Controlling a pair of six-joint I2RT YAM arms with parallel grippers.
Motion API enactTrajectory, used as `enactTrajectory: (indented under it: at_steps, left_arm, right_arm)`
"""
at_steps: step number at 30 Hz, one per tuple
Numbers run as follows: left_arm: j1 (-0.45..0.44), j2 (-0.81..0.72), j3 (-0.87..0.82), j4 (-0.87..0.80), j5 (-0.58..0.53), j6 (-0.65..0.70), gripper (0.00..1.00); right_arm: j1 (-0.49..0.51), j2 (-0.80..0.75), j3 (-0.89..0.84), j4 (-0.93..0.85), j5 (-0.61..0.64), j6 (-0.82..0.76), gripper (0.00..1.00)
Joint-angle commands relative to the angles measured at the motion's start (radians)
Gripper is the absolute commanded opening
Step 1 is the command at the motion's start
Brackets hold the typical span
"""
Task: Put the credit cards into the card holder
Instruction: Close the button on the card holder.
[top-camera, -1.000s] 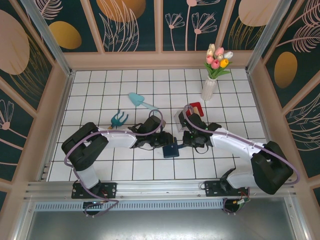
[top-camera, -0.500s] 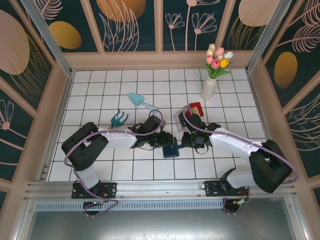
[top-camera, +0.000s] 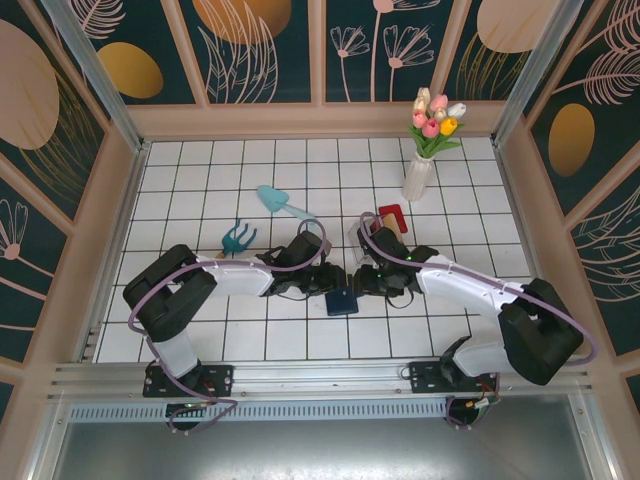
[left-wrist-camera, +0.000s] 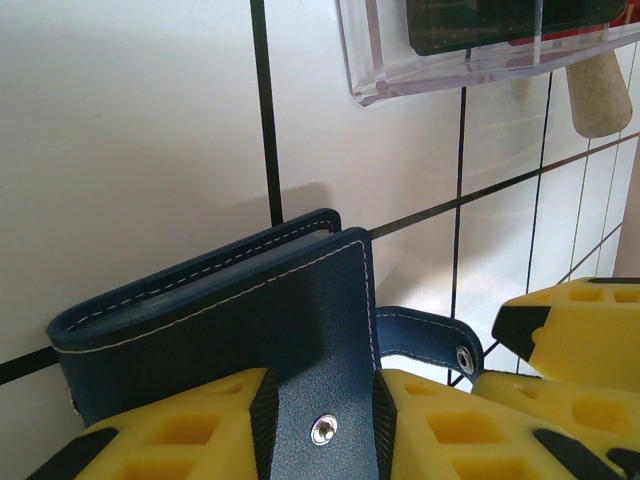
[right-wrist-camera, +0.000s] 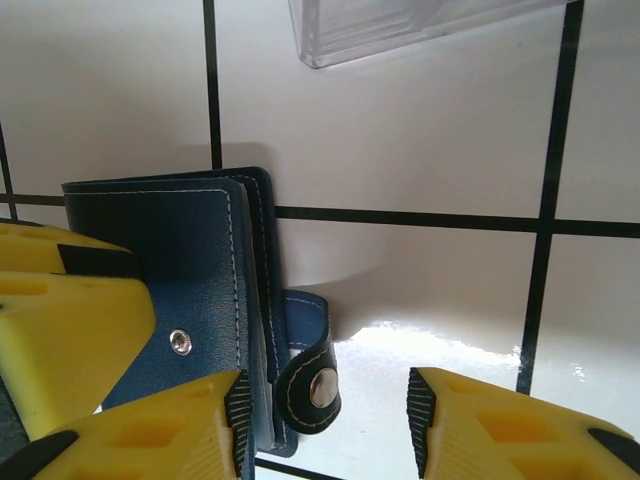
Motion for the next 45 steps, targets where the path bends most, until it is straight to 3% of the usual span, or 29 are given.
enactTrajectory:
  at_steps: [1,8,14,28,32,38,45]
  left_arm:
    - [0.001,0.004,-0.014,-0.051,-0.028,0.001,0.34]
    - [0.001,0.003,-0.012,-0.056,-0.026,0.004,0.34]
    - [0.002,0.005,-0.01,-0.059,-0.023,0.005,0.34]
    - [0.002,0.004,-0.005,-0.06,-0.023,0.005,0.34]
    - [0.002,-0.017,0.0,-0.059,-0.03,0.013,0.35]
    - [0.001,-0.075,0.005,-0.062,-0.055,0.023,0.38]
    - [0.001,-0.128,-0.018,-0.112,-0.129,0.035,0.42]
  right_arm:
    - [0.008,0.022,0.026,-0.001,0.019,-0.018,0.45]
    - [0.007,0.036,0.04,-0.044,0.074,-0.017,0.26]
    - [0.004,0.023,0.039,-0.056,0.082,-0.012,0.23]
    - [-0.013,0.011,0.034,-0.06,0.062,-0.018,0.02]
    - [-0.058,-0.032,0.005,-0.014,-0.037,-0.013,0.0]
    - [-0.139,-0.109,-0.064,0.141,-0.294,0.016,0.0]
    - [-0.161,-0.073,-0.068,0.22,-0.395,0.057,0.0]
